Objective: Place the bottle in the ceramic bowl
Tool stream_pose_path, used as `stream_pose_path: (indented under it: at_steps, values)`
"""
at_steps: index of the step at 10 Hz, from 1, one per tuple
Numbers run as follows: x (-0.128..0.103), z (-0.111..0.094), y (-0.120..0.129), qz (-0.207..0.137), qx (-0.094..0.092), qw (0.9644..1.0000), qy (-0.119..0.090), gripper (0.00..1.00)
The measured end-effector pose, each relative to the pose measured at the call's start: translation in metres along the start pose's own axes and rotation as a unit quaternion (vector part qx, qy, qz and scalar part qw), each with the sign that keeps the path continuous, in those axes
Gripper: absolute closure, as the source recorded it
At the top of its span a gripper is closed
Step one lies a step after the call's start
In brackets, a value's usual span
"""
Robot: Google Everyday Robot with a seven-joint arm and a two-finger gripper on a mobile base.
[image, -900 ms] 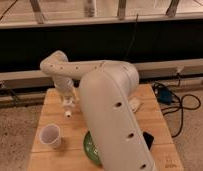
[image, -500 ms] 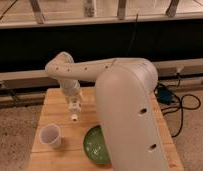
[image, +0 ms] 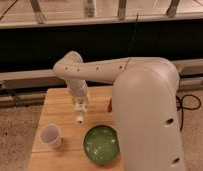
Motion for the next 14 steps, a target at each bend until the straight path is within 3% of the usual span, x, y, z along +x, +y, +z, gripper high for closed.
stream_pose_path:
  at_steps: [9, 14]
  values:
    - [-0.038, -0.004, 0.021, 0.005, -0.015, 0.9997, -0.019, 1.00]
    - [-0.066, -0.003, 0.037, 0.008, -0.009, 0.9993, -0.036, 1.00]
